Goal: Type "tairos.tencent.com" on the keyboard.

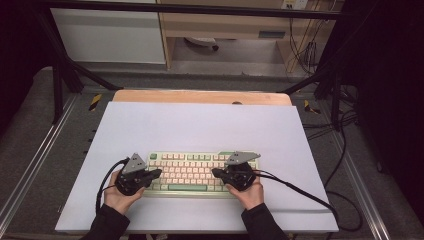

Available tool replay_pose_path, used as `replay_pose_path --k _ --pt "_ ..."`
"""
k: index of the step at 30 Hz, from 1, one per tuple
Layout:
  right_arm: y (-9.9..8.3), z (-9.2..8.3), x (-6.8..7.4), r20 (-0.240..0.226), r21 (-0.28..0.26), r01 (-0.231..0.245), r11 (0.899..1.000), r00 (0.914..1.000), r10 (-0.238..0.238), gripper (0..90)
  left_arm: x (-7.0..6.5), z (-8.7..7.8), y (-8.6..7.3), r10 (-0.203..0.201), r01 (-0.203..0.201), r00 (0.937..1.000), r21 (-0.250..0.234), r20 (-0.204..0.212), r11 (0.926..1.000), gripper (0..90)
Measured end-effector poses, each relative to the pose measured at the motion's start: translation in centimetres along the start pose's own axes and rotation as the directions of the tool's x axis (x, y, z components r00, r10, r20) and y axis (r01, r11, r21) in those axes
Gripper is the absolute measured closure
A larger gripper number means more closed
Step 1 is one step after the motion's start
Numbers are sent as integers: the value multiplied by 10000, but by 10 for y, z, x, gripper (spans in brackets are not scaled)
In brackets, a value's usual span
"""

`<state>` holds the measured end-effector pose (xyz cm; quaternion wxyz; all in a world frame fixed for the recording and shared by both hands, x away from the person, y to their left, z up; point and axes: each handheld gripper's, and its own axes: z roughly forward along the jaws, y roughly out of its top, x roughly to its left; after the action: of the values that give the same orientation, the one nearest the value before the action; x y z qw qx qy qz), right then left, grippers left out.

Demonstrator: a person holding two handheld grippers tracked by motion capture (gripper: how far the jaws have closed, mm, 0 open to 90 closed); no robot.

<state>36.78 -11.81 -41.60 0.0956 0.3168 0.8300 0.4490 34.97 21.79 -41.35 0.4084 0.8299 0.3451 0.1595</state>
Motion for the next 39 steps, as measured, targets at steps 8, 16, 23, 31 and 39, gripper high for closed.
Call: replay_pose_path --k 8,16,23,31,39 --pt "-9 -11 -8 196 51 -104 9999 9998 103 900 -6 3 5 86 -86 9999 -4 121 10000 899" --pt "-19 -24 -16 382 22 -250 9997 9990 249 900 -14 11 11 218 -222 9993 124 315 9997 899" --pt "-26 -31 -20 456 5 -377 9993 9983 376 900 -22 20 16 403 -420 9978 313 531 9986 899" --pt "-29 -37 -23 500 -105 -409 9991 9979 414 900 -28 30 16 480 -517 9966 550 665 9971 899" --pt "-29 -38 -23 465 -139 -413 9990 9980 419 900 -29 36 12 546 -598 9960 730 712 9955 900"
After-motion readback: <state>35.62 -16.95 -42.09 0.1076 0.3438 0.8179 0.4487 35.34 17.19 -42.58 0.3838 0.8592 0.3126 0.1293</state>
